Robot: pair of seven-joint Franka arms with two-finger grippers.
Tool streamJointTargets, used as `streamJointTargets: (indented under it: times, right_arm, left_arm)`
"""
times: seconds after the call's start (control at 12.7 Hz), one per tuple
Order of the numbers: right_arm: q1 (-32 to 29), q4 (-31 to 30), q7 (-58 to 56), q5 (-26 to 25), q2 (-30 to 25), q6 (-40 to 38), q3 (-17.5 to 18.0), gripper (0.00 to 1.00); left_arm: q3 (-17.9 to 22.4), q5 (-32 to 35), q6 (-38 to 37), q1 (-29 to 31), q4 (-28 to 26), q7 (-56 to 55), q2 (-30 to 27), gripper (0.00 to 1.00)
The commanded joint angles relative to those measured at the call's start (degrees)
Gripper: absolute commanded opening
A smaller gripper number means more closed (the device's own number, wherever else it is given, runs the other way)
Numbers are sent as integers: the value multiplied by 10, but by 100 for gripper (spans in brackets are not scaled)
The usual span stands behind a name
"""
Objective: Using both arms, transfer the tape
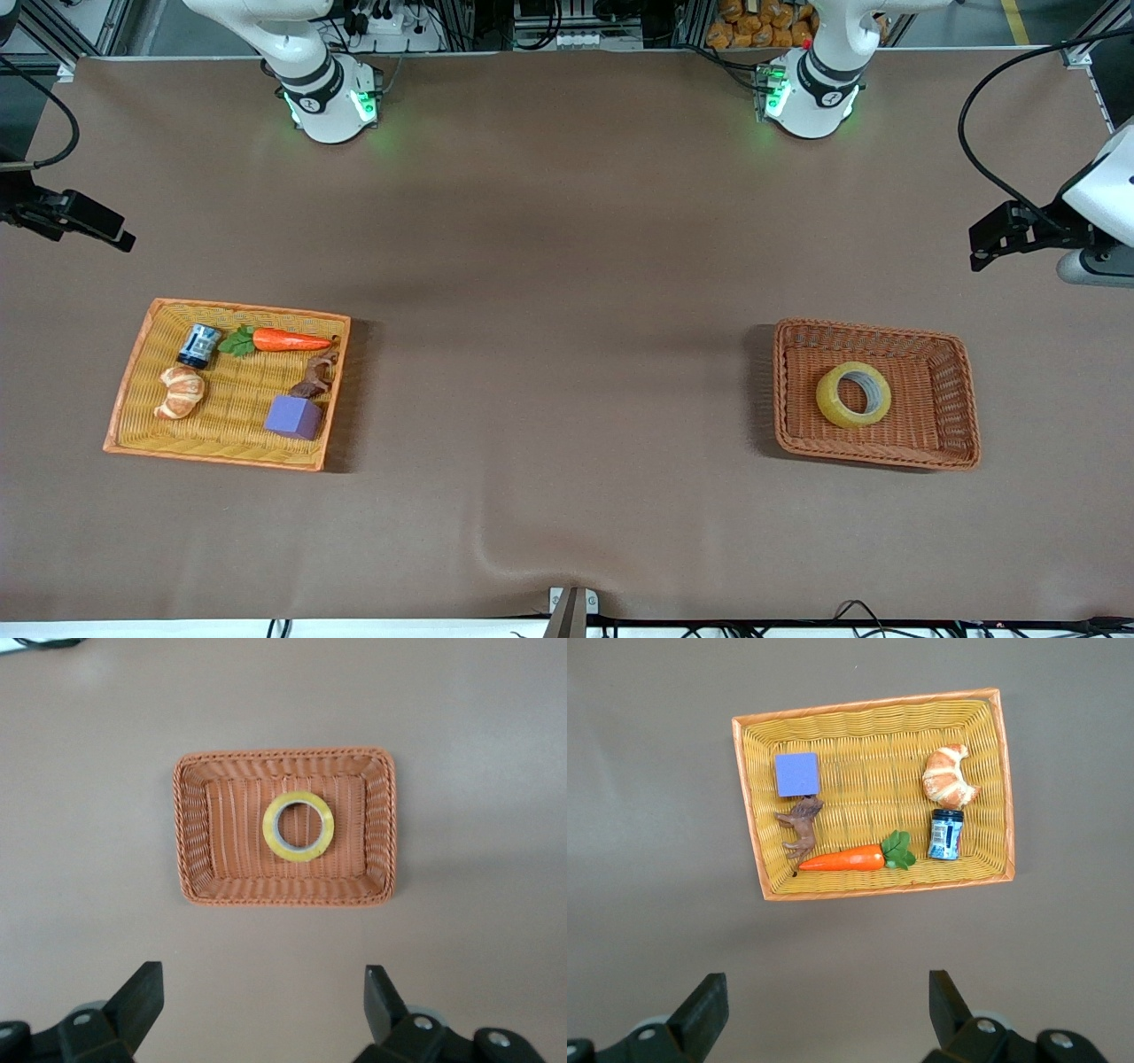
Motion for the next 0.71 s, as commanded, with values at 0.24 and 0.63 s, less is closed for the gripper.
streamJointTargets:
  times: [0.24,0.63]
  right_arm:
    - [0,4,3,-4,-3,-2,1,100]
    - [0,4,3,-4,-3,-2,1,100]
  left_arm:
    - [11,-25,-25,-5,-53,9,-59,100]
    - [12,-43,-27,-11,-53,3,-67,100]
